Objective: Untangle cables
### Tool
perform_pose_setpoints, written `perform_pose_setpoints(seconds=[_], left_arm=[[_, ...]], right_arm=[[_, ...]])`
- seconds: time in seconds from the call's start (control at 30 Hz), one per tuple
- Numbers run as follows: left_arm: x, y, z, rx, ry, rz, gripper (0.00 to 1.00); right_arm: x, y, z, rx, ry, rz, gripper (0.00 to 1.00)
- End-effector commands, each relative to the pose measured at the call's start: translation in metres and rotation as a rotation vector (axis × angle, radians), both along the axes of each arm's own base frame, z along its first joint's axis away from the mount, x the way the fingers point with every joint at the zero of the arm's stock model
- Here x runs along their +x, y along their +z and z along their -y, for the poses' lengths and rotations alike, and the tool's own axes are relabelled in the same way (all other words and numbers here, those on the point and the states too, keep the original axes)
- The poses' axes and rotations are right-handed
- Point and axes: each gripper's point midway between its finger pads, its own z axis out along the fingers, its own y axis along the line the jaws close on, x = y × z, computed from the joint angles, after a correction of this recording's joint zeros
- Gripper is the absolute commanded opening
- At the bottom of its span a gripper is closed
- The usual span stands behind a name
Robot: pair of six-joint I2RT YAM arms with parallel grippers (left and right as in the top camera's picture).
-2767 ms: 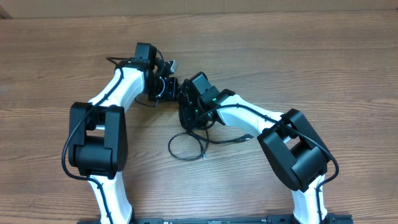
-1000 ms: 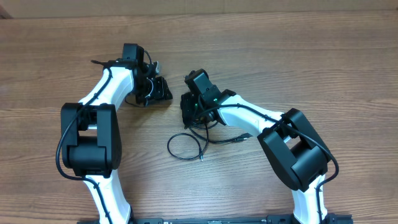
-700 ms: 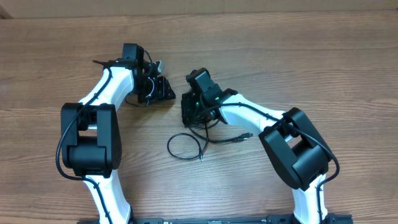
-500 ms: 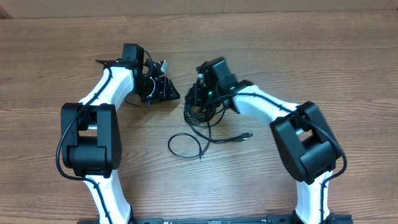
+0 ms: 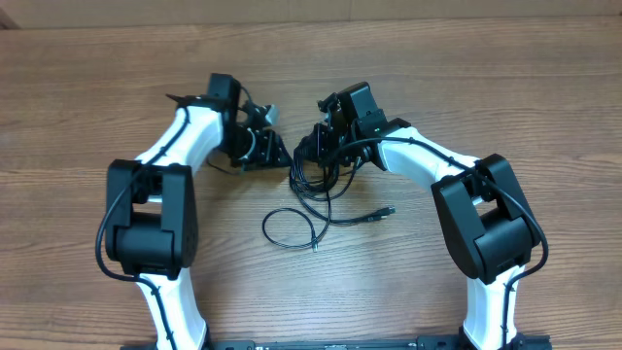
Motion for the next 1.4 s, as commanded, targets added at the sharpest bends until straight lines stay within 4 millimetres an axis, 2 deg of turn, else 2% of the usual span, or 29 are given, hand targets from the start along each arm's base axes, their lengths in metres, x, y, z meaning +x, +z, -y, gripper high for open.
perform_pose_setpoints(seconds=[0.0,0.23,0.37,0.4,0.43,0.5,0.57,0.67,0.8,0.97,1.13,1.23,1.37], left_arm=[[-0.012,-0.013,0.003,0.076,-0.01,-0.018,0.37],[-0.018,-0.023,0.0,0.11,-0.003,-0.033,0.35],[-0.021,-0.033,-0.017,0.213,0.004,-0.038,0.37],[-0.021,-0.033,-0.017,0.212,0.004,-0.039,0.38],[-0.021,-0.034,-0.017,0.212,0.004,-0.038,0.39],[-0.021,-0.034,-0.017,0.212,0.004,-0.037,0.44],[-0.021,-0.034,-0.018,0.212,0.006,-0.037,0.46],[-0.019,-0.034,-0.023,0.211,0.022,-0.04,0.5],[-0.015,-0.031,-0.033,0.171,0.061,-0.055,0.51],[-0.014,-0.03,-0.052,0.156,0.115,-0.084,0.52],[-0.014,-0.029,-0.055,0.145,0.128,-0.091,0.52],[-0.016,-0.028,-0.053,0.132,0.124,-0.097,0.52],[-0.02,-0.027,-0.051,0.124,0.107,-0.109,0.49]], right_arm=[[-0.007,0.008,-0.002,0.063,0.034,-0.034,0.04],[-0.007,0.007,0.001,0.06,0.029,-0.043,0.04],[-0.006,0.003,0.004,0.035,0.015,-0.05,0.05],[-0.007,0.002,0.005,0.031,0.014,-0.054,0.09],[-0.009,0.002,0.004,0.028,0.016,-0.061,0.21],[-0.014,-0.001,0.003,0.019,0.025,-0.077,0.35],[-0.021,-0.004,0.002,0.004,0.036,-0.096,0.4],[-0.029,-0.012,0.005,-0.041,0.036,-0.122,0.39],[-0.043,-0.017,-0.002,-0.079,0.106,-0.091,0.39],[-0.044,-0.034,0.0,-0.229,0.076,-0.037,0.38],[-0.046,-0.046,0.005,-0.353,0.052,0.003,0.3],[-0.046,-0.047,0.005,-0.364,0.049,0.01,0.27],[-0.045,-0.047,0.007,-0.364,0.044,0.008,0.17]])
